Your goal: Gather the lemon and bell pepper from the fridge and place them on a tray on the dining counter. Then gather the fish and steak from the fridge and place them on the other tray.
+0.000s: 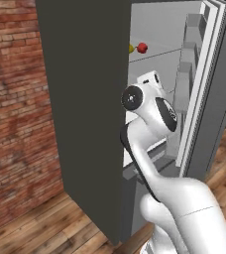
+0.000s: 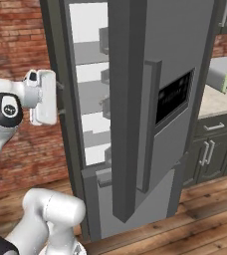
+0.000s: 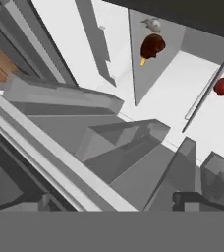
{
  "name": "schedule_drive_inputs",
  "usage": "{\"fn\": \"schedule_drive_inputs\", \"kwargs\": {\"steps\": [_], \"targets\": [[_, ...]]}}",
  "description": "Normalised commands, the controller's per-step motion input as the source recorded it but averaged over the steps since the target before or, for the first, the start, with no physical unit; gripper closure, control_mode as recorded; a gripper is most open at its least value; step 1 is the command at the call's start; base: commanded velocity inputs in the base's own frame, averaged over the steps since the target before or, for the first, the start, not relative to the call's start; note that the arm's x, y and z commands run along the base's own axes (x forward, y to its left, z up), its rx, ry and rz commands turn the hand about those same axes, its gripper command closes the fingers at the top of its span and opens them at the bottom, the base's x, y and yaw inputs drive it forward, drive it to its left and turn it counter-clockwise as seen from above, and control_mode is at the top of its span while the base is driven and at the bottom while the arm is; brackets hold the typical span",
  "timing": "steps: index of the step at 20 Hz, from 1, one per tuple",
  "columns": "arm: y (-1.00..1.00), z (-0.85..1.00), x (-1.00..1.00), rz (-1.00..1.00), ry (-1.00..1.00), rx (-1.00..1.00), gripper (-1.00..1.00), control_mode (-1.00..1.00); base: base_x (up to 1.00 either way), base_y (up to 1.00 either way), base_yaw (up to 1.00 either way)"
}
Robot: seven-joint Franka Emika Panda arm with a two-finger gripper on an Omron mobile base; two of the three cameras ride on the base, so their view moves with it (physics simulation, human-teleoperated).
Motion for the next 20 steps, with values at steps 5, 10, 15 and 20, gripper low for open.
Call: {"fn": "schedule_drive_inputs", "kwargs": {"steps": [5, 10, 15, 20], "targets": [[-0.46, 0.00, 0.44, -0.05, 0.16, -0.17, -1.00, -1.00, 0.00, 0.00, 0.00], [-0.57, 0.00, 0.16, -0.01, 0.08, -0.12, -1.00, -1.00, 0.00, 0.00, 0.00], [-0.57, 0.00, 0.00, -0.02, 0.03, -0.08, -1.00, -1.00, 0.00, 0.00, 0.00], [-0.59, 0.00, 0.00, -0.03, 0.05, -0.07, -1.00, -1.00, 0.00, 0.00, 0.00]]}}
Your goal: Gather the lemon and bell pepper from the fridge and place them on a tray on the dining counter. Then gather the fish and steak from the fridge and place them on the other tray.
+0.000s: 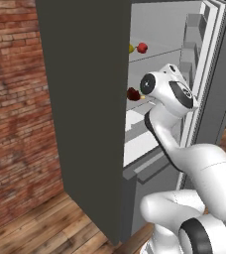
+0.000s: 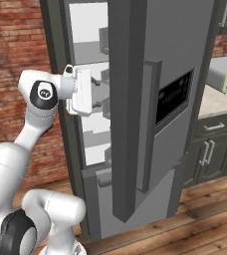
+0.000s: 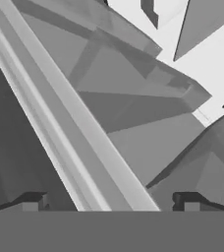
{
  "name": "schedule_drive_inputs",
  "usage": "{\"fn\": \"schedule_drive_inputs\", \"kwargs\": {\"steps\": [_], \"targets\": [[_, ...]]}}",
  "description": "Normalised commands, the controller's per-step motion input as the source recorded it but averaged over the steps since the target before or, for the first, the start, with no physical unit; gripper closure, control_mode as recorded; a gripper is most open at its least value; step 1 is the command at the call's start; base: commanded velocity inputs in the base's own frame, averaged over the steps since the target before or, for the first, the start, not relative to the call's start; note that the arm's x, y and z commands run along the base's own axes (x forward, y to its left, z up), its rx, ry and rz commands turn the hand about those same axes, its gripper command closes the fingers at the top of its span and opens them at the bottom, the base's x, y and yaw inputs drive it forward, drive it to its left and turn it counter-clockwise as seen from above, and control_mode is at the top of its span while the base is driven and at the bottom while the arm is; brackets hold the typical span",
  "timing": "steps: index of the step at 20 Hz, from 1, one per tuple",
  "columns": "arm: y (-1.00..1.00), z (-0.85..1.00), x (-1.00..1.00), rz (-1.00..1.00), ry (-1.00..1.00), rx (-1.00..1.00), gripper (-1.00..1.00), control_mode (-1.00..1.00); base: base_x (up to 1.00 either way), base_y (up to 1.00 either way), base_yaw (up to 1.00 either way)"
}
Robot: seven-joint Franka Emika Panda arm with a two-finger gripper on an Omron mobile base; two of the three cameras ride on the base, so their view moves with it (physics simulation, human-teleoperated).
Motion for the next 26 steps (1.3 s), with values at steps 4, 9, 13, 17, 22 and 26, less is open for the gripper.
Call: {"fn": "schedule_drive_inputs", "kwargs": {"steps": [4, 9, 13, 17, 22, 26], "targets": [[-0.56, 0.00, 0.12, -0.04, 0.10, -0.08, -1.00, -1.00, 0.00, 0.00, 0.00], [-0.56, 0.00, 0.10, -0.05, 0.10, -0.08, -1.00, -1.00, 0.00, 0.00, 0.00], [-0.61, 0.00, 0.01, -0.06, 0.08, -0.07, -1.00, -1.00, 0.00, 0.00, 0.00], [-0.71, 0.00, 0.00, -0.07, 0.06, -0.05, -1.00, -1.00, 0.00, 0.00, 0.00], [-0.84, 0.00, 0.00, -0.06, 0.04, -0.02, -1.00, -1.00, 0.00, 0.00, 0.00], [-0.92, 0.00, 0.05, -0.06, 0.07, -0.02, -1.00, -1.00, 0.00, 0.00, 0.00]]}}
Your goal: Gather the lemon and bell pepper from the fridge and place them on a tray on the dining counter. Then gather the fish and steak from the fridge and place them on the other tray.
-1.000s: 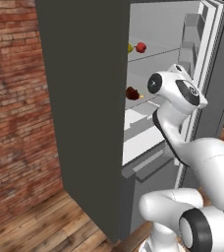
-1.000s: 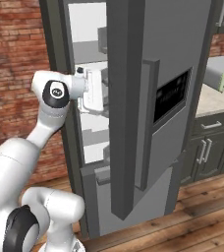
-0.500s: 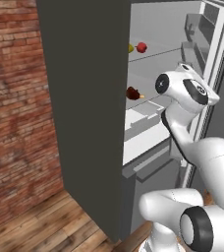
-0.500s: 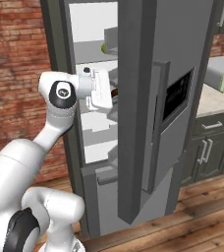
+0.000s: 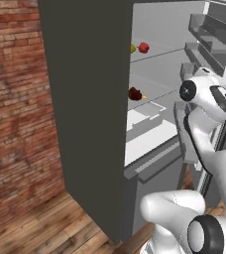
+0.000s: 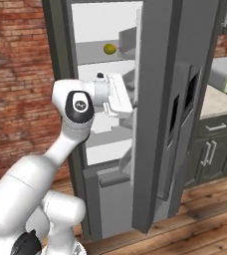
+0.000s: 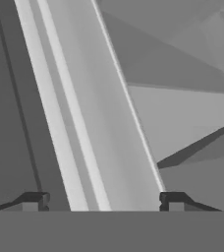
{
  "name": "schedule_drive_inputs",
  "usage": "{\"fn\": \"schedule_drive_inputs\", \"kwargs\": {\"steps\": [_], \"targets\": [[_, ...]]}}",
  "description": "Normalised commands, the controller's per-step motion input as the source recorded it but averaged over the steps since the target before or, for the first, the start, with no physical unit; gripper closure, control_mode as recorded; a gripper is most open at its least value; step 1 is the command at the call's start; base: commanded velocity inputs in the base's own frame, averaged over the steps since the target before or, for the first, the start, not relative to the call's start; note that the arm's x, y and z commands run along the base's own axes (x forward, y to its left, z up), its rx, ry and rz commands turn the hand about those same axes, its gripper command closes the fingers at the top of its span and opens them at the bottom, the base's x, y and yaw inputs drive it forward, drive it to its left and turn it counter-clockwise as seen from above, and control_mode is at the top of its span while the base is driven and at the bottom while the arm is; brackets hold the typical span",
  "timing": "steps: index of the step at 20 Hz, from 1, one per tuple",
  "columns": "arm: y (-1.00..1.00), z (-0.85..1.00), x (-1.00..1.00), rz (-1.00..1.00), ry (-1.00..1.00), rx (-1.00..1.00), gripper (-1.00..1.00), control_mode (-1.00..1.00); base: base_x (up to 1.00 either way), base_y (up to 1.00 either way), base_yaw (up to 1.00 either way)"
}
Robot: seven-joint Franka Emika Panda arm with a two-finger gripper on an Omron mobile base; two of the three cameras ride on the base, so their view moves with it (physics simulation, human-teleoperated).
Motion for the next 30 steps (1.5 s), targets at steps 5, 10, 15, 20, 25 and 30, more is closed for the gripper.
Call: {"fn": "schedule_drive_inputs", "kwargs": {"steps": [5, 10, 15, 20, 25, 30], "targets": [[-1.00, 0.00, 0.23, -0.08, 0.14, -0.02, -1.00, -1.00, 0.00, 0.00, 0.00], [-1.00, 0.02, 0.44, -0.11, 0.20, 0.00, -1.00, -1.00, 0.00, 0.00, 0.00], [-0.99, 0.05, 0.52, -0.12, 0.21, 0.00, -1.00, -1.00, 0.00, 0.00, 0.00], [-0.73, 0.07, 0.28, -0.09, 0.12, 0.00, -1.00, -1.00, 0.00, 0.00, 0.00], [0.11, 0.01, -0.81, -0.07, 0.00, 0.04, -1.00, -1.00, 0.00, 0.00, 0.00], [0.73, 0.00, -1.00, -0.08, -0.01, 0.01, -1.00, -1.00, 0.00, 0.00, 0.00]]}}
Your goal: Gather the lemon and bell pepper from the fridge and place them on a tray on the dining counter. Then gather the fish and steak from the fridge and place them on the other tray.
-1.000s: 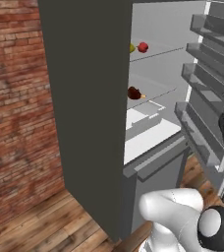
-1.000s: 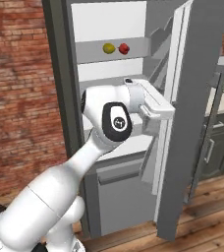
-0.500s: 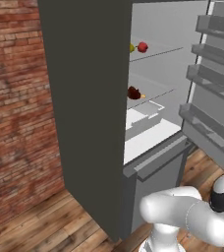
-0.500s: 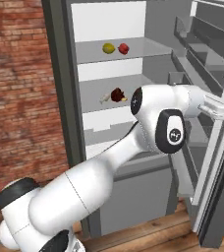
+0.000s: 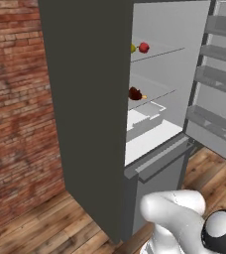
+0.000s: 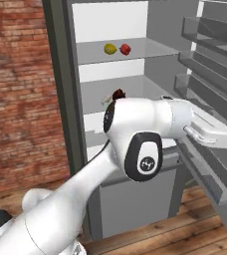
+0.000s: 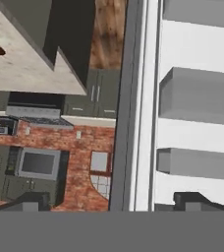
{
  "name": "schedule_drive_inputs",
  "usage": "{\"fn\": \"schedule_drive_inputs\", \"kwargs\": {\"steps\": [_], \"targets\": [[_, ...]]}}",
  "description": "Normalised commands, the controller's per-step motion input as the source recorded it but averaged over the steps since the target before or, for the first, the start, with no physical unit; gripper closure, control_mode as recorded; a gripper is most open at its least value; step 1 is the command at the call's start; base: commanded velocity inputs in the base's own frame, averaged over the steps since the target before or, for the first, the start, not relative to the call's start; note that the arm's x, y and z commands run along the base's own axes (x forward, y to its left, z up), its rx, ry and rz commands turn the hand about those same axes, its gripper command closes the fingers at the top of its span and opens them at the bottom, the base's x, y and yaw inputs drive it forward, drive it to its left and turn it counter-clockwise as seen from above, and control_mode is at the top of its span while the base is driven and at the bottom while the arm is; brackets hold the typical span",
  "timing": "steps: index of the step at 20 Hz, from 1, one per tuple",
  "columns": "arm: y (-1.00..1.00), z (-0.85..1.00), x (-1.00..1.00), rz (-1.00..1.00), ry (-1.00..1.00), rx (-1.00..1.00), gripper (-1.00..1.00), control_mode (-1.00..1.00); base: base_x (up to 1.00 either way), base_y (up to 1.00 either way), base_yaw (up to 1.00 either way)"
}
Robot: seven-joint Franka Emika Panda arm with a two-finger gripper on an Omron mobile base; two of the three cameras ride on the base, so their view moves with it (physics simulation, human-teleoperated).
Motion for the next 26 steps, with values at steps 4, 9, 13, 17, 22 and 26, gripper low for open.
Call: {"fn": "schedule_drive_inputs", "kwargs": {"steps": [4, 9, 13, 17, 22, 26], "targets": [[0.77, 0.00, -0.83, -0.06, 0.00, 0.00, -1.00, -1.00, 0.00, 0.00, 0.00], [0.70, 0.00, -0.50, -0.01, 0.00, 0.01, -1.00, -1.00, 0.00, 0.00, 0.00], [0.74, 0.00, -0.25, 0.02, 0.00, 0.03, -1.00, -1.00, 0.00, 0.00, 0.00], [0.78, -0.01, -0.26, 0.05, 0.00, 0.06, -1.00, -1.00, 0.00, 0.00, 0.00], [0.97, -0.02, -0.11, 0.10, 0.00, 0.12, -1.00, -1.00, 0.00, 0.00, 0.00], [0.81, 0.00, 0.00, 0.12, 0.00, 0.23, -1.00, -1.00, 0.00, 0.00, 0.00]]}}
